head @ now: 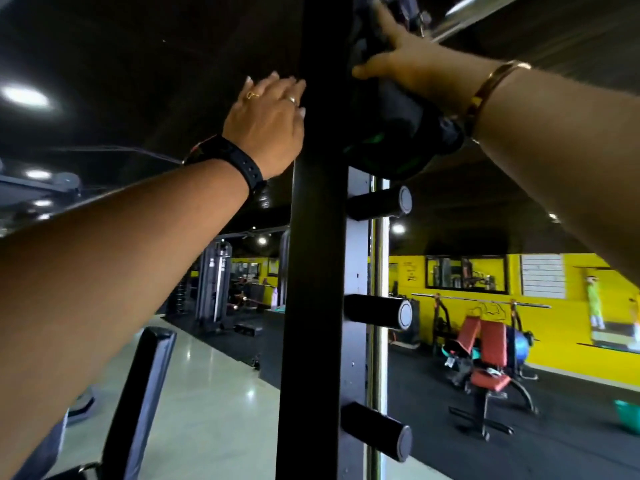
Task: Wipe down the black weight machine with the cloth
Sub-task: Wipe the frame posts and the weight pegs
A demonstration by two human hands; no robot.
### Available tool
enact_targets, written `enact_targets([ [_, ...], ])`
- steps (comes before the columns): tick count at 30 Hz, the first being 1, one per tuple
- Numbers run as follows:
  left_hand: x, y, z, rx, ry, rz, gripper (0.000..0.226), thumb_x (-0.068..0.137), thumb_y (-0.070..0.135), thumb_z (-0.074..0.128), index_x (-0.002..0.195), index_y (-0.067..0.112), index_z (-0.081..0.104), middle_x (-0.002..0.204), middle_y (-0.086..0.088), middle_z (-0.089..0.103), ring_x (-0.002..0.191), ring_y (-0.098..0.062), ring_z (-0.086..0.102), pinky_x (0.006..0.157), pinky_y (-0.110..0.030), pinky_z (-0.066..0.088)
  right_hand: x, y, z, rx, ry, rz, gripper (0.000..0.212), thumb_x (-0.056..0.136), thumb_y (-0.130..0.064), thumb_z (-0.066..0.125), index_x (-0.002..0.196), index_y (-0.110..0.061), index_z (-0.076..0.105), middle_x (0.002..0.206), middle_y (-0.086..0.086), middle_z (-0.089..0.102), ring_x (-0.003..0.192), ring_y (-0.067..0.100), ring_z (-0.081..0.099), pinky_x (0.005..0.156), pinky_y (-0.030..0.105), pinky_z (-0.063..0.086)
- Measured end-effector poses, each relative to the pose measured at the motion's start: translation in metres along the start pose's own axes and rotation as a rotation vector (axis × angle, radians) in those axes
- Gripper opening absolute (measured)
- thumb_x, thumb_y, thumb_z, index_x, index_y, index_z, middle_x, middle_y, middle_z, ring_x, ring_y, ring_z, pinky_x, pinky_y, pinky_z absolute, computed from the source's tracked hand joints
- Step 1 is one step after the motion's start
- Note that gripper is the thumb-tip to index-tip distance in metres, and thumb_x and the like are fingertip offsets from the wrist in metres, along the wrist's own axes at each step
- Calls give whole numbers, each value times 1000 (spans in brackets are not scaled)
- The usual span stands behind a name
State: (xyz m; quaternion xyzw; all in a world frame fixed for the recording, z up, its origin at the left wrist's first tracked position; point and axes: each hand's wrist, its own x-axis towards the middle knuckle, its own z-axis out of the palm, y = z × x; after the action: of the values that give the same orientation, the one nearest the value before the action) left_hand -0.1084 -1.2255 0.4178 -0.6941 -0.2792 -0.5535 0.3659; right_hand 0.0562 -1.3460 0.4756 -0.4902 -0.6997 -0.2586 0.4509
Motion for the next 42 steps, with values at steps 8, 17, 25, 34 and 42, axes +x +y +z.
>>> enact_targets([
  [8,11,25,26,-250,35,-105,47,102,22,33,147,9,38,153,-10,37,145,-27,26,120,-44,12,-47,-12,-5,-605,34,-198,44,98,-27,49,141,-32,44,141,8,38,110,23,52,85,27,47],
  [17,8,55,33,-618,81,-136,50,105,18,31,152,3,21,160,-15,17,149,-28,12,119,-34,7,-38,-24,-15,-818,32,-37,48,97,-36,50,142,-23,45,137,16,48,122,36,47,95,42,42],
  [25,-15,66,52,-917,168,-162,54,102,20,33,152,4,20,160,-13,19,149,-29,11,120,-30,8,-66,-26,6,-1007,23,-237,39,95,-28,53,133,-37,51,139,2,40,115,34,46,69,36,39],
  [34,-36,66,53,-967,191,-92,56,97,20,30,151,7,26,160,-11,18,150,-26,10,121,-35,8,-103,-21,5,-581,-113,137,44,92,-25,57,135,-27,49,110,1,51,92,20,51,72,28,40],
  [42,-37,67,53,-929,211,-100,57,96,22,31,152,10,26,161,-6,18,149,-22,8,117,-26,5,-89,7,43,447,129,345,25,93,-24,60,115,-18,50,111,4,63,106,19,61,91,29,52],
])
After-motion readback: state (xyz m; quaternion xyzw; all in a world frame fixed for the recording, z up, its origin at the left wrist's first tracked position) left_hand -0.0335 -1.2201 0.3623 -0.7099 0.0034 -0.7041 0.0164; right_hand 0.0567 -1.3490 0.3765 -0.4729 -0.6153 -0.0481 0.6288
